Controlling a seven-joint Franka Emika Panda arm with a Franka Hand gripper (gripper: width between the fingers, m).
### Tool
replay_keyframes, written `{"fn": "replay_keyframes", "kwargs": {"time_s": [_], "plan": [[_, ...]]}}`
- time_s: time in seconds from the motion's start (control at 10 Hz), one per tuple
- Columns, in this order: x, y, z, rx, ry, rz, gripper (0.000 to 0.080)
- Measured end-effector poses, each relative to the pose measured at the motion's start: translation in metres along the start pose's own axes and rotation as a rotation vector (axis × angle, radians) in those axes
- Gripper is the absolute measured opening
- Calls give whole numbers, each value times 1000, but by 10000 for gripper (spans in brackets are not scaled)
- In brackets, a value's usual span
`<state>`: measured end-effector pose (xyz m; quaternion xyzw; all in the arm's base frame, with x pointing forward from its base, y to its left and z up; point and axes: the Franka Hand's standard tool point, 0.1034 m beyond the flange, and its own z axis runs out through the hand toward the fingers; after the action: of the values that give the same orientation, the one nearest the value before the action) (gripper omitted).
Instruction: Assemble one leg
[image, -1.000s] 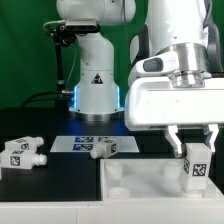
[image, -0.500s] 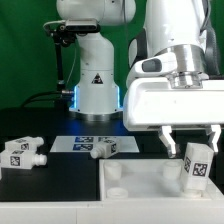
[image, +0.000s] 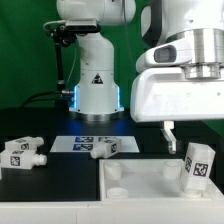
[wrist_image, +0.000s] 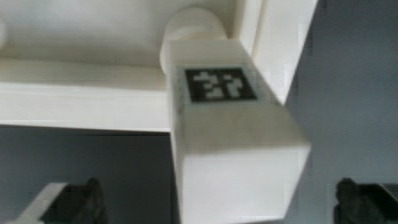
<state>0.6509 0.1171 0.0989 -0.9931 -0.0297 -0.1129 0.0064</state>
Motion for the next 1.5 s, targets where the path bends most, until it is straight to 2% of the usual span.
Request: {"fn": "replay_keyframes", "kwargs": {"time_s": [0.3,0.8,1.0,1.1,1.2,1.5], "plan": [[1,8,6,-5,-139,11,648],[1,10,9,-6,-123,12,648],[1,10,9,-7,-123,12,397],[1,10,9,-6,-123,12,397],[1,10,9,-7,-123,12,287],[1,10,10,-10,-121,59,287]]}}
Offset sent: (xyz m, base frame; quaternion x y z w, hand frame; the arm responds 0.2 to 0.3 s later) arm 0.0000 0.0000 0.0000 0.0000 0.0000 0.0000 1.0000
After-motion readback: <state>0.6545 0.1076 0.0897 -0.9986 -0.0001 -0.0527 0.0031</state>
